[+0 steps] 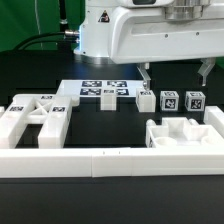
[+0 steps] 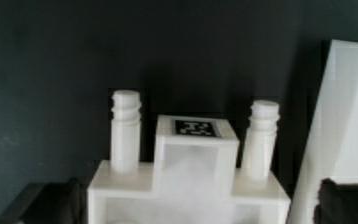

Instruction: Assemble chair

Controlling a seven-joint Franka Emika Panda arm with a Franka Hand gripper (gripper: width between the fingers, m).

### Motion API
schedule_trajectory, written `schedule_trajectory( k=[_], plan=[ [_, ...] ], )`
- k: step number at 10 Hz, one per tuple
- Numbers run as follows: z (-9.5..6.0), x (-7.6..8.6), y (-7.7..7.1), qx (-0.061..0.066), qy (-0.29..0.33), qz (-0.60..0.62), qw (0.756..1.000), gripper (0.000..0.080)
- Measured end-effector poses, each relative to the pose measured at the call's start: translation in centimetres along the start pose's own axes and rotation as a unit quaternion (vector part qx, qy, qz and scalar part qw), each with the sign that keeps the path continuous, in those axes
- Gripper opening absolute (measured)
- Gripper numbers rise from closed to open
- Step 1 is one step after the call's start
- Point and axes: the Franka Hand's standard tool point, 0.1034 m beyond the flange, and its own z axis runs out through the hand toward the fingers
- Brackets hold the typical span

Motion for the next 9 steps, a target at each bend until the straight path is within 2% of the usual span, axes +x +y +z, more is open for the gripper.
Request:
schedule_trajectory(
  k=[1,2,4,5,6,9],
  plan=[
    [0.0,-0.1,0.0,0.000,0.000,0.000,1.000,0.0649],
    [0.0,-1.1,-0.3,-0.001,0.011,0.011,1.000,0.0649],
    [0.4,-4.8,0.4,-0.005,0.008,0.017,1.000,0.0649],
    [0.9,-5.8,1.1,-0.006,0.016,0.015,1.000,0.0649],
    [1.6,-6.2,1.4,-0.007,0.022,0.010,1.000,0.0649],
    [1.4,-6.1,1.1,-0.005,0.004,0.010,1.000,0.0649]
  ],
)
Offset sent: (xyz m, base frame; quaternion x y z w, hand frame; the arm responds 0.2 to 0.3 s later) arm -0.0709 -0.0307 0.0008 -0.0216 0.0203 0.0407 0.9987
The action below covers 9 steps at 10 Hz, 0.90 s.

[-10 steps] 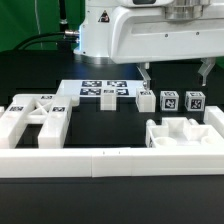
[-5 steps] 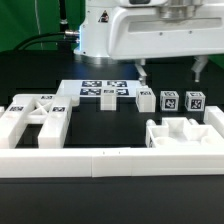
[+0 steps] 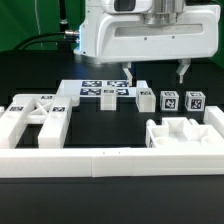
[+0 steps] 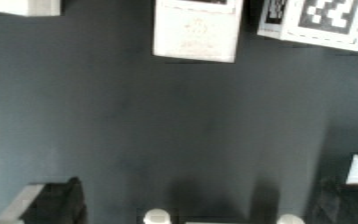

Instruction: Assemble chair

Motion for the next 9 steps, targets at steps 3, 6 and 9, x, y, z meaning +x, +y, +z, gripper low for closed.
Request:
schedule_trajectory(
  k=[3,6,9],
  plan=[
    [0.4,-1.3,0.2,0.004,-0.122,0.009,0.992,0.0649],
    [0.7,-1.8,1.4,0.009,-0.228,0.015,0.973,0.0649],
    [1.1,-2.5,1.2,0.015,-0.330,0.014,0.944,0.0649]
  ],
)
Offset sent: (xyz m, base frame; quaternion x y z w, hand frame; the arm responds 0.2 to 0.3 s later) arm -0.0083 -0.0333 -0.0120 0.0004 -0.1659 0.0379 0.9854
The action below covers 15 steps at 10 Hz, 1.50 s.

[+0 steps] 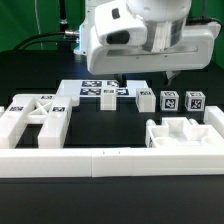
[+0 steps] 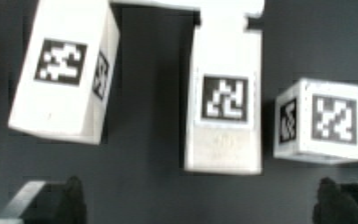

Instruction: Assemble chair

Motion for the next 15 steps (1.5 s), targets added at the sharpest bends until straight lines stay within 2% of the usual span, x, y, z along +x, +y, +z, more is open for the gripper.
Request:
schedule_trajectory(
  k=[2,3,4,6,8,9,13,14,15],
  plan=[
    [0.9,0.9,0.1,0.002,-0.052,0.000,0.999,0.0649],
    [1.1,0.5,0.3,0.004,-0.086,-0.002,0.996,0.0649],
    [1.3,0.8,0.2,0.005,-0.106,-0.003,0.994,0.0649],
    [1.3,1.2,0.2,0.004,-0.096,-0.003,0.995,0.0649],
    [2.7,1.8,0.3,0.004,-0.108,0.011,0.994,0.0649],
    [3.2,1.9,0.3,0.008,-0.112,0.013,0.994,0.0649],
    [4.0,1.8,-0.1,0.007,-0.116,0.008,0.993,0.0649],
    [4.1,1.4,-0.1,0.007,-0.131,0.008,0.991,0.0649],
    [4.4,0.7,-0.4,0.008,-0.179,0.006,0.984,0.0649]
  ],
)
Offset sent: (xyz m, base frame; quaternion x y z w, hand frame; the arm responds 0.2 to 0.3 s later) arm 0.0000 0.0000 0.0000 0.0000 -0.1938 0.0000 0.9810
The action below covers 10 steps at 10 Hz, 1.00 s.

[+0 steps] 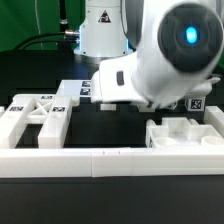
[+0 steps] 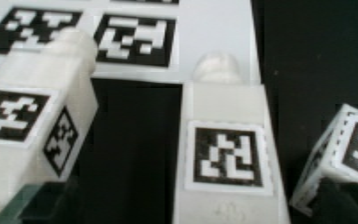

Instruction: Assemble chair

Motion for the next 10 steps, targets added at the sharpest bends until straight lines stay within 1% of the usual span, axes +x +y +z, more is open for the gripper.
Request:
schedule_trajectory(
  k=[1,2,3,6,7,9,10],
  plan=[
    [-0.05,0.69,-0.07,0.000,-0.021,-0.001,1.000,0.0649],
    [0.52,0.01,-0.03,0.001,-0.064,-0.001,0.998,0.0649],
    [0.35,0.44,0.01,0.001,-0.059,-0.001,0.998,0.0649],
    [0.71,0.52,-0.10,0.000,-0.059,-0.002,0.998,0.0649],
    [0.74,0.52,-0.09,0.000,-0.059,-0.002,0.998,0.0547],
    [0.65,0.51,-0.07,0.000,-0.058,-0.003,0.998,0.0280],
    [0.59,0.51,-0.07,0.000,-0.058,-0.003,0.998,0.0280]
  ],
)
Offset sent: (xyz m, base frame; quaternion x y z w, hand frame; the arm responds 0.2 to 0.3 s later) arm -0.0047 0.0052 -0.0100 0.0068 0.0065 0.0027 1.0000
